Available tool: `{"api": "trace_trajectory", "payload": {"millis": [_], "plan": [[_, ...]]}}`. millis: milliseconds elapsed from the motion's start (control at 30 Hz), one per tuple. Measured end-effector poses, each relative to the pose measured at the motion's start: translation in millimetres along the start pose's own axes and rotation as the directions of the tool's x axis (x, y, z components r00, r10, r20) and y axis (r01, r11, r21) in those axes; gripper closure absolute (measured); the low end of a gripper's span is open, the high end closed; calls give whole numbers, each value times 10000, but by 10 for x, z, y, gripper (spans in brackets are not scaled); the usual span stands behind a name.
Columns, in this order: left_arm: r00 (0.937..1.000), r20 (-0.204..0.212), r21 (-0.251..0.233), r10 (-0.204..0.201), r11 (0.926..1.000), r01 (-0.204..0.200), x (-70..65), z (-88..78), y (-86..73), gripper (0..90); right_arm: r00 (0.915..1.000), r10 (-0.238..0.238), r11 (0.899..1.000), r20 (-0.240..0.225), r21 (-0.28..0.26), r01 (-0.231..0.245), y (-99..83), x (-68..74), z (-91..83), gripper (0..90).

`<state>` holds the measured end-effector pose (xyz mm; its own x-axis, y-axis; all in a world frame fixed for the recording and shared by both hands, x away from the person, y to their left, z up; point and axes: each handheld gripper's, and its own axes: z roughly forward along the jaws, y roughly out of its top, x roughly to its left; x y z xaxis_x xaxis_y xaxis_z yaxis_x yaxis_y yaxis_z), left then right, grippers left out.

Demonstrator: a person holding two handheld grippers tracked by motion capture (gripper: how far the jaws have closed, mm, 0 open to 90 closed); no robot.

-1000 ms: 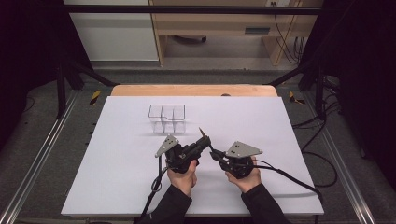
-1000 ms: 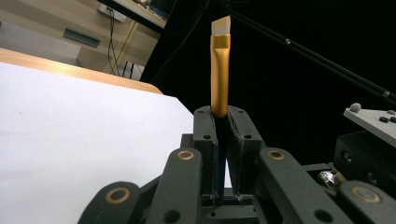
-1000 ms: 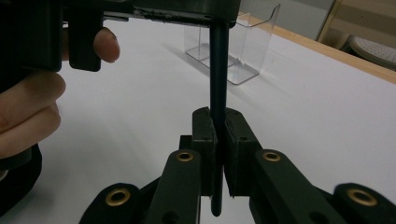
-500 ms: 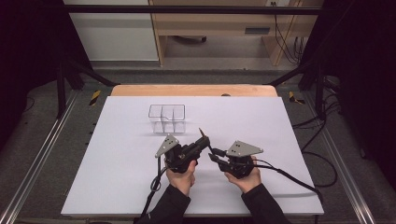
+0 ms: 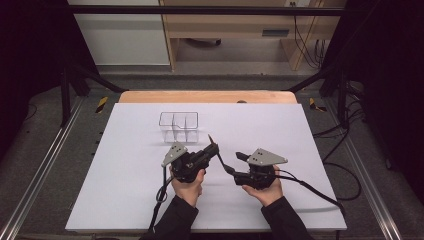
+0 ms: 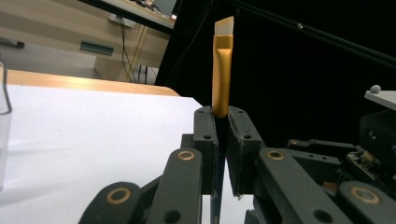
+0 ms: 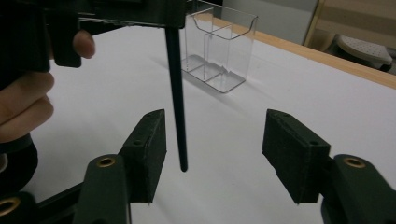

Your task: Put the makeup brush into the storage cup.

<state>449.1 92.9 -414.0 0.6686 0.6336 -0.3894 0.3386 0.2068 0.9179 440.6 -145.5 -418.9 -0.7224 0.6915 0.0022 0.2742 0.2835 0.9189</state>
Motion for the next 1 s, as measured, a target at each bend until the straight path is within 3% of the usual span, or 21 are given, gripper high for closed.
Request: {"api": "trace_trajectory", "payload": {"millis": [433,1000], "plan": [[9981,-268,257,562,9981,-555,67,-132,134,824,9947,553,9983,865,-208,-537,16,-140,-124,212],[9876,-757,621,1375,9892,-1330,204,-381,382,824,9866,917,9957,1352,-273,-888,12,-297,-259,143]]}}
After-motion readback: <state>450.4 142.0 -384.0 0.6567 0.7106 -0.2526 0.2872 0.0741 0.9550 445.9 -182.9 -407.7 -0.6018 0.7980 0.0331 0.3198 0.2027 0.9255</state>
